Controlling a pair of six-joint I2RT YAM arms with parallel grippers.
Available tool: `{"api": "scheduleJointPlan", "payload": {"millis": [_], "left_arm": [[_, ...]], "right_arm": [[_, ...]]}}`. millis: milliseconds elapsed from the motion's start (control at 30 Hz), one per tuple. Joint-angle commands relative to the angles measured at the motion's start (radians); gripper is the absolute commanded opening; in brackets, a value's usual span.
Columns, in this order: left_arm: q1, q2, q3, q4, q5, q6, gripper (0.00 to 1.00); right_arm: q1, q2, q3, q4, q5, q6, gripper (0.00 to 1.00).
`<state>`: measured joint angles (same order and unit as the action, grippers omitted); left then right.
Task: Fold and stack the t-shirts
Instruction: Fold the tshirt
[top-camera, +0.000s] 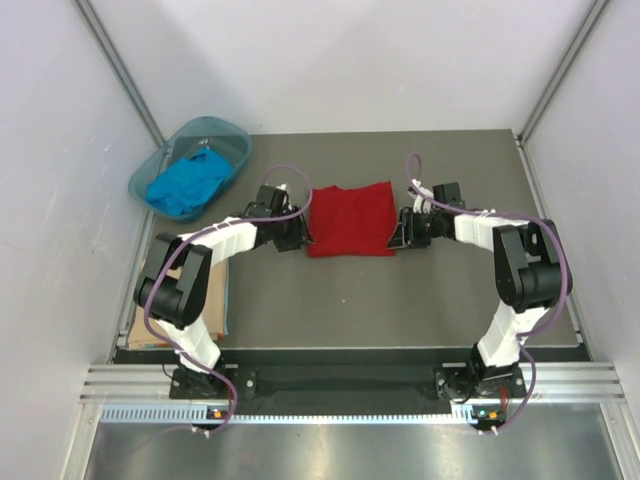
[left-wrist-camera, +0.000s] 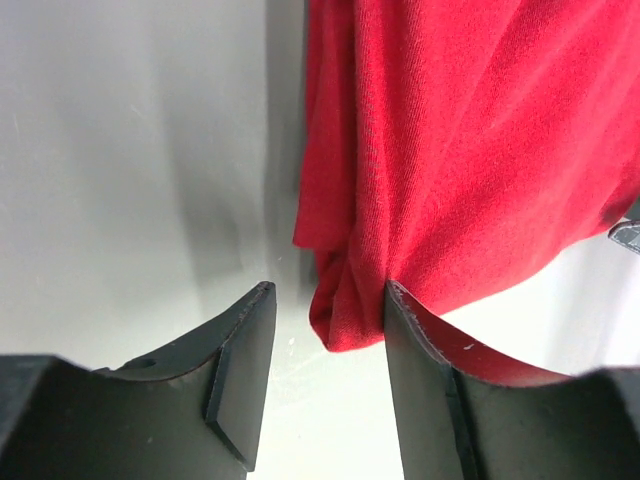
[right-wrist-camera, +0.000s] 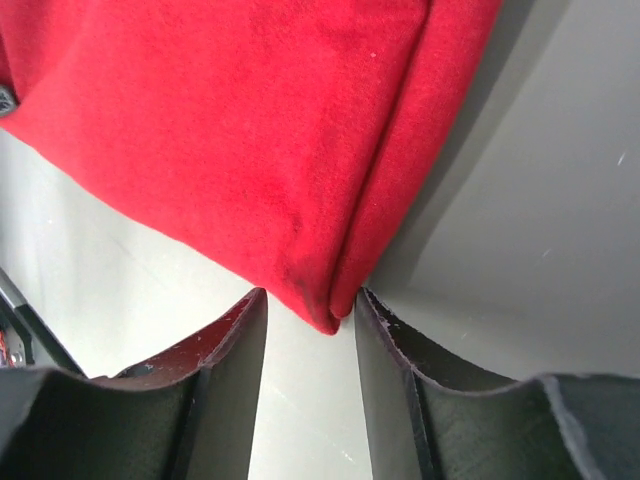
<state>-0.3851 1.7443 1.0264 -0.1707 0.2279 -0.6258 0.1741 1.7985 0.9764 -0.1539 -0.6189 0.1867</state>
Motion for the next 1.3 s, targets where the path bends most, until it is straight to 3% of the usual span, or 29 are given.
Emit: {"api": "scheduleJointPlan", "payload": {"millis": [0, 367, 633, 933, 1267], "left_arm": [[0.000, -0.055, -0.014, 0.034, 0.016, 0.012, 0.52], [0.014, -0.062, 0.015, 0.014, -0.097, 0.002, 0.54], [0.084, 0.086, 0.236, 0.000, -0.030, 0.023, 0.51], [0.103, 0.314, 0.510, -0.018, 0.024, 0.239, 0.53], [0.118, 0.472, 0.701, -0.062, 0.051, 0.327, 0.53]], "right_arm": [[0.001, -0.053, -0.002, 0.036, -0.025, -0.006, 0.41], [-0.001, -0.025, 0.007, 0.054, 0.019, 0.014, 0.33], [-0.001, -0.054, 0.097, 0.004, 0.153, 0.019, 0.47], [-0.008, 0.068, 0.310, -0.009, 0.045, -0.116, 0.62], [-0.031, 0.264, 0.533, -0.038, -0.014, -0.205, 0.62]]}}
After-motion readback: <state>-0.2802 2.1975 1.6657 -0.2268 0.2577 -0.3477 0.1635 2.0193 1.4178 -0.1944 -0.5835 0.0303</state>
